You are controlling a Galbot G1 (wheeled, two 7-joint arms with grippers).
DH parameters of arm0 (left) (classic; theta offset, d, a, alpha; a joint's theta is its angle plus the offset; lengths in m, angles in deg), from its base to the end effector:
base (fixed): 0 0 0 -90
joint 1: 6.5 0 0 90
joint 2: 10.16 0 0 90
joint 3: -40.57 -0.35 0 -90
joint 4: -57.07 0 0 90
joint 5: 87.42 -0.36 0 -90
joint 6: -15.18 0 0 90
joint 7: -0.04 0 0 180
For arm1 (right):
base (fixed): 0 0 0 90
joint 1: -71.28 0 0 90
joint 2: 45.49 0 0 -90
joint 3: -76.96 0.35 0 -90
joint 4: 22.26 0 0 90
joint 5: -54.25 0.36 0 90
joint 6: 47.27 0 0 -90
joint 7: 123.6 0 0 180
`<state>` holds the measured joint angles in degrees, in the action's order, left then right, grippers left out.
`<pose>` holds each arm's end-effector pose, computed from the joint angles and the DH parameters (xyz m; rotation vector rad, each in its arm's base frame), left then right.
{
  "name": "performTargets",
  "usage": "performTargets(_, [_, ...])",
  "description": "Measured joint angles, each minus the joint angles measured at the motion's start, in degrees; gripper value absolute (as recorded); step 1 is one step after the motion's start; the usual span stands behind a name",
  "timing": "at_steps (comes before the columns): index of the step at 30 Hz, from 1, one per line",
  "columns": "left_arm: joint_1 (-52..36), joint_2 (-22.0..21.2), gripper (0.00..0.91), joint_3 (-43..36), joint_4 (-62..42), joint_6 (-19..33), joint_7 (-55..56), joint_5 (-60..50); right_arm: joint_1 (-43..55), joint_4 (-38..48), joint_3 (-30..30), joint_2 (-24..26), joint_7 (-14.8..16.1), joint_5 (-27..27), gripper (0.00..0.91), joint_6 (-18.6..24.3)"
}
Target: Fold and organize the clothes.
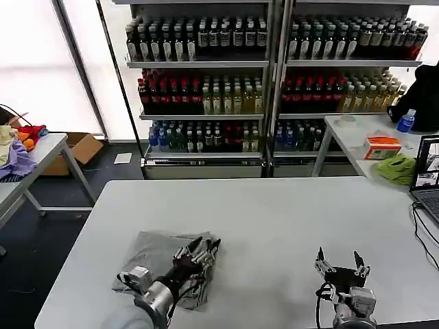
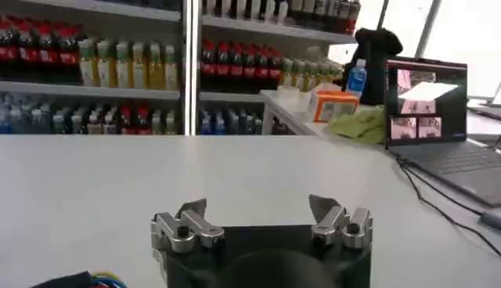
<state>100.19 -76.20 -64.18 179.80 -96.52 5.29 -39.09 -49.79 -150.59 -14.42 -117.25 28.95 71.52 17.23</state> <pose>0.2308 -0.0074 -0.2501 -0.6591 -2.6528 0.6167 0.1786 -0.0332 -0.2506 -0.3530 -2.7740 0.1144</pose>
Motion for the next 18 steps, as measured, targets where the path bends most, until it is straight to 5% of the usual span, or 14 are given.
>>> performTargets(18, [0.03,5.03,0.907,12.77,-9.49,0.19,1.38,-2.14,1.45,-0.59,-0.67,1.41,0.52,2.11,0.907,-0.30])
